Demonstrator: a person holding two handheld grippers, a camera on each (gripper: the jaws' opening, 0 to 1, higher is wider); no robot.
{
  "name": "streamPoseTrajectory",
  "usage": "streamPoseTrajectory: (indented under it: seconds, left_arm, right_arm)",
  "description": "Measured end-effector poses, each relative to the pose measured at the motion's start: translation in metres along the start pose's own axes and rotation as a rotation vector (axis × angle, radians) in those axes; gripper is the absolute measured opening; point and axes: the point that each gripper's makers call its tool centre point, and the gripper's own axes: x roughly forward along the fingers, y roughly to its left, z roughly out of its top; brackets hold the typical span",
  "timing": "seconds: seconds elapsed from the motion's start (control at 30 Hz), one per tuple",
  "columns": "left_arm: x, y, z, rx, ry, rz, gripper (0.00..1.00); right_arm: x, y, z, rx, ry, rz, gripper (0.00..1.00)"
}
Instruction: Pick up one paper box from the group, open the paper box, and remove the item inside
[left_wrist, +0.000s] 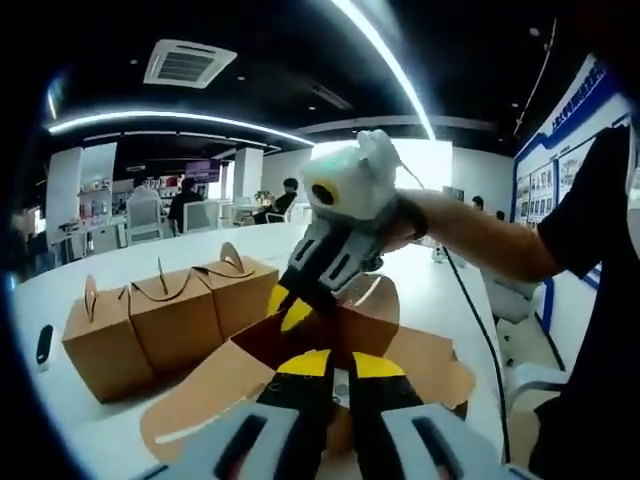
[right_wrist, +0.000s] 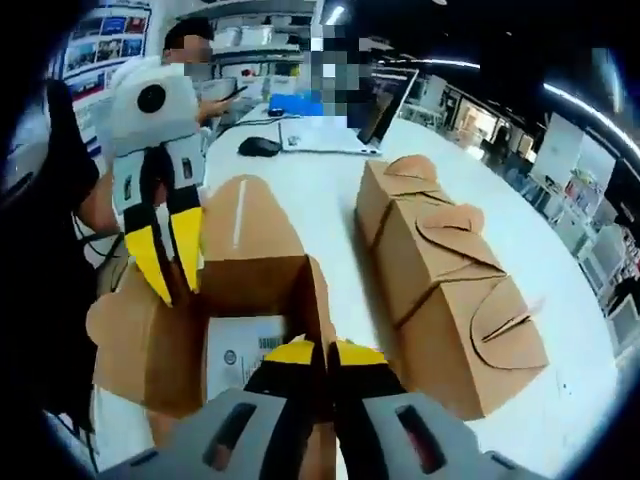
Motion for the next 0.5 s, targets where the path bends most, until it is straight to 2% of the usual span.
streamPoseTrajectory:
  seconds: [0.07,0.4,0.43,0.5]
  left_arm:
    - [-0.0002,-0.0001,-0.0001,-0.003,-0.001,-0.002,0.09]
    - [0.0006,-0.0008,0.0002,-0.012,-0.019,0.011,0.09]
    - [0.0007,-0.0007,0.0003,-0.009,-0.019,0.013,0.09]
    - [0.0006,-0.0003,0.0003,-0.010,-0.019,0.011,0.09]
  right_arm:
    - [-0.0002,-0.0012,-0.0004,0.014,0.003,0.037,0.05]
    - [0.0035,0.0002,-0.0019,0.041,0.012,0.067,0.04]
    - [0.0033,0.0006,-0.0018,0.037,0.011,0.061,0.04]
    - [0.0033,-0.0019,-0.0006,-0.052,0.017,0.015,0.06]
